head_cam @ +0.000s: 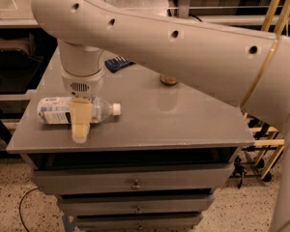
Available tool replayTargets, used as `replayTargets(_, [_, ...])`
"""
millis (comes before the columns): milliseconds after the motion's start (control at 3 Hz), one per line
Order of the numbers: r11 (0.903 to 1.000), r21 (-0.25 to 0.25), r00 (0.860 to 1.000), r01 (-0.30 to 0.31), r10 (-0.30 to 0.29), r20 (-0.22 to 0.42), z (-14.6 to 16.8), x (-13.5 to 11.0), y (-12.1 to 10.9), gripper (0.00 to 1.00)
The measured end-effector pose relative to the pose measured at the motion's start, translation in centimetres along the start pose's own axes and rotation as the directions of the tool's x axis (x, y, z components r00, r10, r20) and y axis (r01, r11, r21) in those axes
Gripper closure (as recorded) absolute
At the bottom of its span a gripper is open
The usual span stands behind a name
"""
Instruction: Place blue plastic bottle upright
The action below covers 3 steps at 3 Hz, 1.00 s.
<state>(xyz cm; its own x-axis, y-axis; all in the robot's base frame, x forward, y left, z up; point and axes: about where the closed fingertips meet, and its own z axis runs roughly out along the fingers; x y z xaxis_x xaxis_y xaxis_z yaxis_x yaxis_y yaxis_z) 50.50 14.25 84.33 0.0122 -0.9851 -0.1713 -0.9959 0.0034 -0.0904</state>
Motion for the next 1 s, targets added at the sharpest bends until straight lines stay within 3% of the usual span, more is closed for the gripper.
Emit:
replayTargets(333, [1.0000,-0.004,1.000,-0.006,0.006,0.001,0.7,-0.1,0.2,0.18])
replayTargets(1000, [0.9999,-0.010,0.997,0.008,-0.007,0.073,0.0,-0.2,-0.9,0.65])
